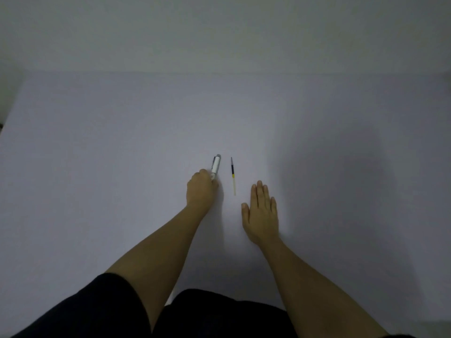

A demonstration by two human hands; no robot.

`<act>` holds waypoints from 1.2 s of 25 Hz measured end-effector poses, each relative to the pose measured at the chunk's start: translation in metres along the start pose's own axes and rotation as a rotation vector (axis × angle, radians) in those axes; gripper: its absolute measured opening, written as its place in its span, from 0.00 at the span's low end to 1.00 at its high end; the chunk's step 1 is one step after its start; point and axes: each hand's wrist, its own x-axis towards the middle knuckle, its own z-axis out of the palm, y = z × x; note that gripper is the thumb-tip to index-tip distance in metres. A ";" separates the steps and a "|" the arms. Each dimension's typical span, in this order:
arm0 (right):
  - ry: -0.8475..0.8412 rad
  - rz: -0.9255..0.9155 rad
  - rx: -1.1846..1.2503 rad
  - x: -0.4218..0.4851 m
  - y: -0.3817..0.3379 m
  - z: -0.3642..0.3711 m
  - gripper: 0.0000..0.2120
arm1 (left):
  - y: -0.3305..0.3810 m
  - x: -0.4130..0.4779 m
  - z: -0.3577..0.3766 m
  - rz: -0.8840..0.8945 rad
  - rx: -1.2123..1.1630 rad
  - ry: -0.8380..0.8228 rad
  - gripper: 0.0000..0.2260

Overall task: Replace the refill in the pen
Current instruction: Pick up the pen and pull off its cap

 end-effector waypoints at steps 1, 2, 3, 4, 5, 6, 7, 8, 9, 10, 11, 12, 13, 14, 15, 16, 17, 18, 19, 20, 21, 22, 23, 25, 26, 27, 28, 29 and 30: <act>0.041 0.003 0.048 0.004 -0.001 -0.006 0.25 | -0.002 -0.001 -0.004 0.042 0.005 0.001 0.10; 0.100 0.018 0.133 0.011 -0.004 -0.014 0.22 | -0.004 -0.002 -0.009 0.084 0.000 -0.009 0.08; 0.155 0.054 0.270 0.019 -0.008 -0.023 0.19 | -0.006 -0.003 -0.015 0.126 -0.020 -0.021 0.07; 0.189 0.116 0.442 0.030 -0.012 -0.034 0.16 | -0.007 -0.005 -0.022 0.160 -0.052 -0.032 0.07; 0.189 0.183 0.616 0.042 -0.018 -0.046 0.15 | -0.007 -0.006 -0.029 0.194 -0.089 -0.037 0.08; 0.152 0.237 0.772 0.051 -0.026 -0.058 0.14 | -0.007 -0.007 -0.036 0.228 -0.119 -0.039 0.08; 0.094 0.262 0.897 0.059 -0.033 -0.069 0.14 | -0.006 -0.009 -0.043 0.268 -0.137 -0.037 0.09; 0.029 0.253 0.987 0.063 -0.039 -0.078 0.14 | -0.004 -0.010 -0.049 0.310 -0.144 -0.037 0.08; -0.027 0.221 1.044 0.065 -0.045 -0.084 0.13 | -0.002 -0.010 -0.054 0.353 -0.146 -0.037 0.08; -0.062 0.186 1.082 0.066 -0.049 -0.088 0.10 | 0.000 -0.010 -0.058 0.392 -0.148 -0.036 0.07; -0.076 0.162 1.118 0.065 -0.052 -0.091 0.07 | 0.001 -0.011 -0.061 0.429 -0.150 -0.039 0.07; -0.069 0.149 1.149 0.064 -0.054 -0.092 0.07 | 0.002 -0.012 -0.063 0.473 -0.143 -0.041 0.06; -0.057 0.150 1.180 0.062 -0.055 -0.093 0.07 | 0.003 -0.013 -0.063 0.523 -0.126 -0.042 0.07; -0.046 0.158 1.206 0.060 -0.056 -0.094 0.08 | 0.004 -0.014 -0.063 0.566 -0.110 -0.041 0.08; -0.039 0.164 1.228 0.058 -0.057 -0.095 0.08 | 0.004 -0.015 -0.062 0.589 -0.109 -0.036 0.08; -0.033 0.166 1.238 0.057 -0.058 -0.095 0.08 | 0.004 -0.016 -0.062 0.593 -0.127 -0.025 0.08; -0.030 0.168 1.243 0.058 -0.060 -0.095 0.07 | 0.003 -0.017 -0.062 0.588 -0.153 -0.007 0.08; -0.029 0.167 1.242 0.059 -0.061 -0.097 0.07 | 0.001 -0.017 -0.061 0.580 -0.180 0.016 0.08; -0.030 0.166 1.245 0.060 -0.064 -0.100 0.07 | 0.000 -0.019 -0.059 0.568 -0.207 0.037 0.08; -0.032 0.165 1.253 0.061 -0.066 -0.101 0.07 | -0.001 -0.021 -0.057 0.553 -0.234 0.051 0.07; -0.034 0.165 1.261 0.062 -0.068 -0.102 0.07 | -0.001 -0.023 -0.055 0.537 -0.260 0.059 0.07; -0.037 0.166 1.263 0.061 -0.070 -0.102 0.07 | 0.000 -0.024 -0.053 0.522 -0.280 0.065 0.07; -0.035 0.168 1.264 0.061 -0.072 -0.100 0.07 | 0.000 -0.025 -0.052 0.509 -0.288 0.064 0.08; 0.023 0.183 1.286 0.061 -0.073 -0.098 0.07 | -0.006 -0.026 -0.048 0.481 -0.283 0.037 0.07; 0.072 0.204 1.314 0.064 -0.071 -0.100 0.07 | -0.014 -0.026 -0.047 0.457 -0.285 0.018 0.07; 0.094 0.217 1.326 0.070 -0.064 -0.104 0.07 | -0.023 -0.028 -0.044 0.416 -0.301 0.001 0.08; 0.071 0.211 1.297 0.076 -0.056 -0.109 0.07 | -0.032 -0.031 -0.042 0.368 -0.324 -0.010 0.08; 0.014 0.196 1.212 0.083 -0.046 -0.113 0.08 | -0.040 -0.033 -0.040 0.324 -0.341 -0.016 0.08; -0.054 0.187 1.070 0.087 -0.037 -0.114 0.10 | -0.046 -0.034 -0.038 0.289 -0.351 -0.018 0.09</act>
